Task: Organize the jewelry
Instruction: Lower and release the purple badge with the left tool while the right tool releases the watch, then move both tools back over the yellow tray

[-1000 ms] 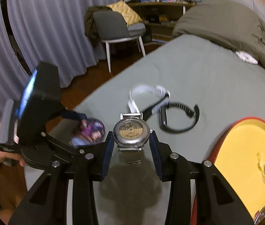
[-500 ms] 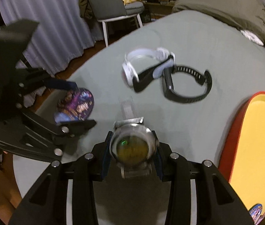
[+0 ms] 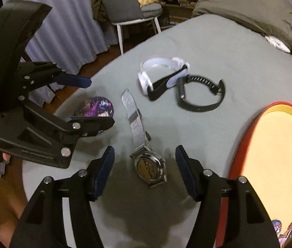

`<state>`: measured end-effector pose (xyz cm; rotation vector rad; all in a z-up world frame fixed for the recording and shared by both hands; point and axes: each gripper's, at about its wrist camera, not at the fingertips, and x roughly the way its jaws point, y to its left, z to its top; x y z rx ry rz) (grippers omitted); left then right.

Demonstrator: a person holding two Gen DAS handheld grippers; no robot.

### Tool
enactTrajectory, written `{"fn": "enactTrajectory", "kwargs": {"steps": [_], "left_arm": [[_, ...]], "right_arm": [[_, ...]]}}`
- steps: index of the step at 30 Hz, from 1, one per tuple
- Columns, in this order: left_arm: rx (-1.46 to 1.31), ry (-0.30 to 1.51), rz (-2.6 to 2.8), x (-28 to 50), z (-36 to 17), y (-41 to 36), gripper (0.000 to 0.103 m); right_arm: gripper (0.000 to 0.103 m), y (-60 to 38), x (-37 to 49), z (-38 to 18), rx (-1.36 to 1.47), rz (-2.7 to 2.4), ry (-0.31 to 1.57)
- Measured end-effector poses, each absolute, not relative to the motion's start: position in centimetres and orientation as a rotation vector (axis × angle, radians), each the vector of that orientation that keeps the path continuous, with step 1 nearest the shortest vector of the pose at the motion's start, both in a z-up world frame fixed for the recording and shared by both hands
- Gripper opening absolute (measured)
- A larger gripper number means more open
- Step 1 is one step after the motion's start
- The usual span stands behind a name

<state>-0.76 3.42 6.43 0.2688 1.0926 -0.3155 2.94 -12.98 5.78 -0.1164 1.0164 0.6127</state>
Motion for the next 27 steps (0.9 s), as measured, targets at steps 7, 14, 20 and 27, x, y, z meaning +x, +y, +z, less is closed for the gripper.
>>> {"fn": "enactTrajectory", "kwargs": {"steps": [7, 14, 20, 27], "left_arm": [[0.241, 1.007, -0.356, -0.6, 9.5, -0.7, 0.089], [0.285, 0.996, -0.431, 0.1, 9.9, -6.8, 0.091], [0.332, 1.011, -0.548, -0.1, 9.0, -12.4, 0.096], [0.450, 1.005, -0.710, -1.8, 8.0, -19.2, 0.097]], "right_arm": [[0.059, -18.0, 2.7, 10.0, -0.078, 0.570, 0.930], [0.059, -25.0, 3.1, 12.4, -0.024, 0.467, 0.892], [0.059, -30.3, 3.3, 12.9, 0.023, 0.409, 0.911], [0.060, -34.7, 2.4, 11.3, -0.012, 0.377, 0.998]]}}
